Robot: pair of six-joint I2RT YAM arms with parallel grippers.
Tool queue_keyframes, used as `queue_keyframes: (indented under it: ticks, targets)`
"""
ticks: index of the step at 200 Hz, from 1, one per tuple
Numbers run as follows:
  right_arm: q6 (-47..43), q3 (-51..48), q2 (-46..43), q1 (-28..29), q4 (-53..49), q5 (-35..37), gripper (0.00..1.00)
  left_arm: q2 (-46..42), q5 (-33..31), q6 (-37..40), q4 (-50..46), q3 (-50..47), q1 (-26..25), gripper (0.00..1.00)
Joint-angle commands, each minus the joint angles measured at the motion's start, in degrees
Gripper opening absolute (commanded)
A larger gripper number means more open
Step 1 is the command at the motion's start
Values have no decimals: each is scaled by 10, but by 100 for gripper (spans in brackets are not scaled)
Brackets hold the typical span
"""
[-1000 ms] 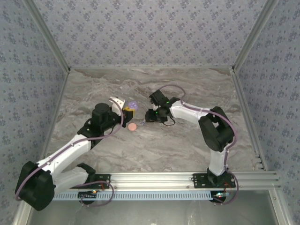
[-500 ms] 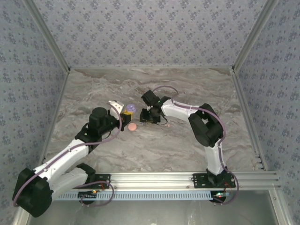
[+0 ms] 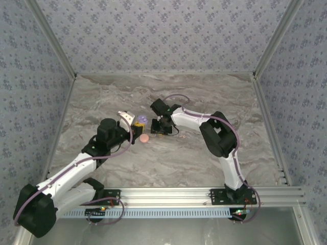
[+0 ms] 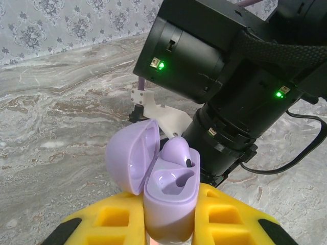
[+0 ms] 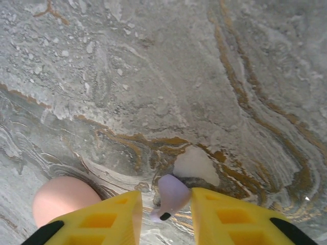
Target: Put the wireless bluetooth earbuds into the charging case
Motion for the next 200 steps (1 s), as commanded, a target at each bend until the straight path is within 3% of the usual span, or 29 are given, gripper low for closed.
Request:
queue_keyframes:
  ticks: [1, 79, 124, 200]
  targets:
    - [7, 21, 23, 8, -36, 12, 27, -10, 0, 9, 27, 0, 4, 15]
    - [-18, 23, 24, 2, -76, 55, 13, -11, 1, 7, 29, -2, 4, 15]
    - [-65, 10, 1, -24, -111, 81, 12, -10, 1, 5, 34, -3, 4, 15]
    - [-226, -39, -27, -113, -150, 68, 13, -7, 9, 5, 38, 0, 4, 15]
